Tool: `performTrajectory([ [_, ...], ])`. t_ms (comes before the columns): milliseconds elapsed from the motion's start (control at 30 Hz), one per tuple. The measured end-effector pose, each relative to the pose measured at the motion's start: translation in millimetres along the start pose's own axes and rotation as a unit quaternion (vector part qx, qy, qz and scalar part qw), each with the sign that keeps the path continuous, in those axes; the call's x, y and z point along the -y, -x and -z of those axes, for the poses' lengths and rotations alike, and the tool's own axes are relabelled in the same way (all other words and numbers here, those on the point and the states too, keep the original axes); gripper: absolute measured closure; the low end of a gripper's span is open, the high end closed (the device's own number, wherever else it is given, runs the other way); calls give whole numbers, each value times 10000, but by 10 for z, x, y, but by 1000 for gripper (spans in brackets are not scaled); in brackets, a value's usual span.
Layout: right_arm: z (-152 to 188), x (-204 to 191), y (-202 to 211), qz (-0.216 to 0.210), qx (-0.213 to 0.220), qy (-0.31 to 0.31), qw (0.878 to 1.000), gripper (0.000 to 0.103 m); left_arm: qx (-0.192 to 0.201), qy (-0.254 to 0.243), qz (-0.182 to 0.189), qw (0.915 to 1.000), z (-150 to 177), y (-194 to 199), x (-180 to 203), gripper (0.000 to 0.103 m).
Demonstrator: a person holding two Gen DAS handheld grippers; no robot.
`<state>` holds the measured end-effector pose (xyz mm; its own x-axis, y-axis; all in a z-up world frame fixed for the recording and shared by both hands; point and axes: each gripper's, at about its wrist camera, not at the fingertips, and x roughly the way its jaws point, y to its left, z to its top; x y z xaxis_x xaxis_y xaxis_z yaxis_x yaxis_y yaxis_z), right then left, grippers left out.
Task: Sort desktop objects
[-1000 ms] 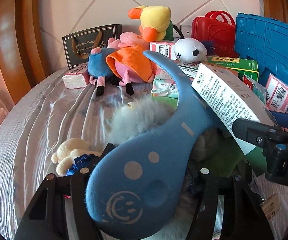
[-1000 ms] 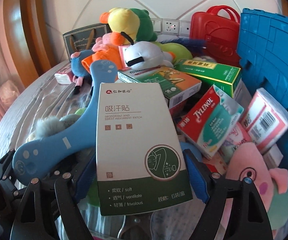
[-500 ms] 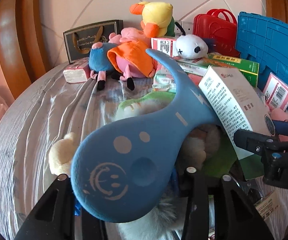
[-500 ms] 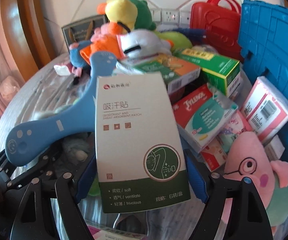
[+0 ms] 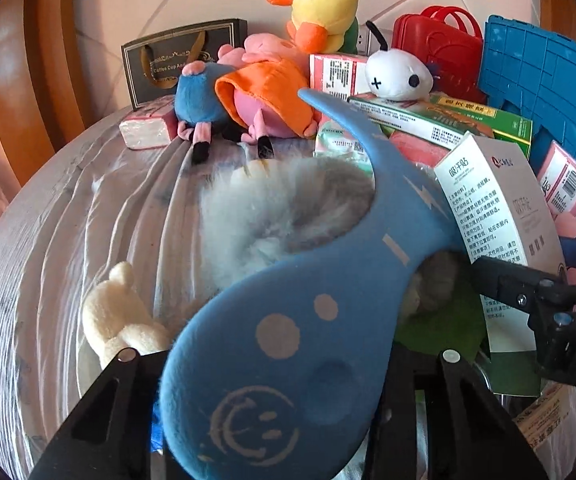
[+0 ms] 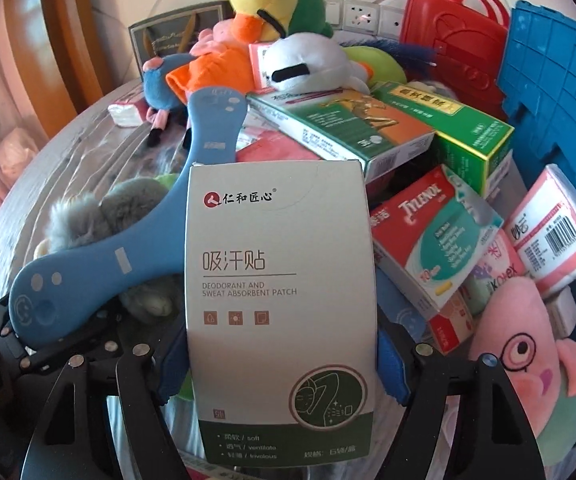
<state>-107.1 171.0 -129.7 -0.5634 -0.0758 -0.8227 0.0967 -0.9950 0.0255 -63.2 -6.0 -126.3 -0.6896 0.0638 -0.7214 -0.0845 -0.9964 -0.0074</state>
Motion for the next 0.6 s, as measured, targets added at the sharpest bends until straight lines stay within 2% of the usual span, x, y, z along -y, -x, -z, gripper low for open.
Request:
performTrajectory([
  [167,7,91,150,-109,234,-250,9994,26,248,-2,6,9997,-71,147,-54,66],
  [333,6,129,319,-264,377,-422,9980,26,464,-82,-2,9989,-136,319,-84,78],
  [567,12,65,410,-201,427,-336,9983,26,336,135,-137,9993,-51,358,-322,78],
  [600,21,61,408,-194,432,-331,9983,26,300,96,-236,9992,-26,349,-341,75],
])
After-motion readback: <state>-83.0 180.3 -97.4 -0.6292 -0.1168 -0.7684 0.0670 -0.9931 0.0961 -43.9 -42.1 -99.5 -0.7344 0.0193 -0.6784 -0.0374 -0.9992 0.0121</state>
